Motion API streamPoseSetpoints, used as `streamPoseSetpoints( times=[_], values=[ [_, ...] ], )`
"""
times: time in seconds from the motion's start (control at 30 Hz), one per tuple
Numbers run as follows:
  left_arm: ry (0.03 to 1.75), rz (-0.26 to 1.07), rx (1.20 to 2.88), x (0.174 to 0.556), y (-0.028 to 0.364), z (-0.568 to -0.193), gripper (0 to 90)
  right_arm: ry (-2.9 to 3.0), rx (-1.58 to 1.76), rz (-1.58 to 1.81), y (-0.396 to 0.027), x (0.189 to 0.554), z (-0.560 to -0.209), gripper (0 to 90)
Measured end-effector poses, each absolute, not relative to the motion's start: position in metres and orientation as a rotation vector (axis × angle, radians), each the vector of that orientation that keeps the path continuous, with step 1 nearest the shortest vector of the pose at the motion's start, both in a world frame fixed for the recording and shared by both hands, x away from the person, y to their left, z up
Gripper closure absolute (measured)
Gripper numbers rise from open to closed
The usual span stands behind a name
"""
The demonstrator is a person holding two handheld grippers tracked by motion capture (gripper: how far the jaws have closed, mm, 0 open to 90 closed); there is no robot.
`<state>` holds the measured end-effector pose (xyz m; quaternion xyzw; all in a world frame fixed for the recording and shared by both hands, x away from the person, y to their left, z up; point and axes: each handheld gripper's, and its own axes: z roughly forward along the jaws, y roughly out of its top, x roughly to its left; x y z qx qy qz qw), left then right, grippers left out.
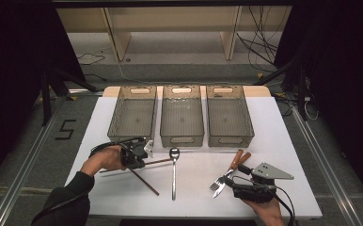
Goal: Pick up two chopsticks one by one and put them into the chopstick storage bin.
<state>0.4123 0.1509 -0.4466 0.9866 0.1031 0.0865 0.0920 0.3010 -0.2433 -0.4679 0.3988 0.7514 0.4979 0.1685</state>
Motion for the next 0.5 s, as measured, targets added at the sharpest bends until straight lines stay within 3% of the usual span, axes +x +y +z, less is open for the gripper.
streamPoseSetpoints(
  times=[0.5],
  values=[
    [0.537, 0.372, 2.735, 0.415, 0.177, -0.387, 84.5, 2.133, 1.137, 1.422, -0.244, 0.301, -0.468, 27.5]
  ],
)
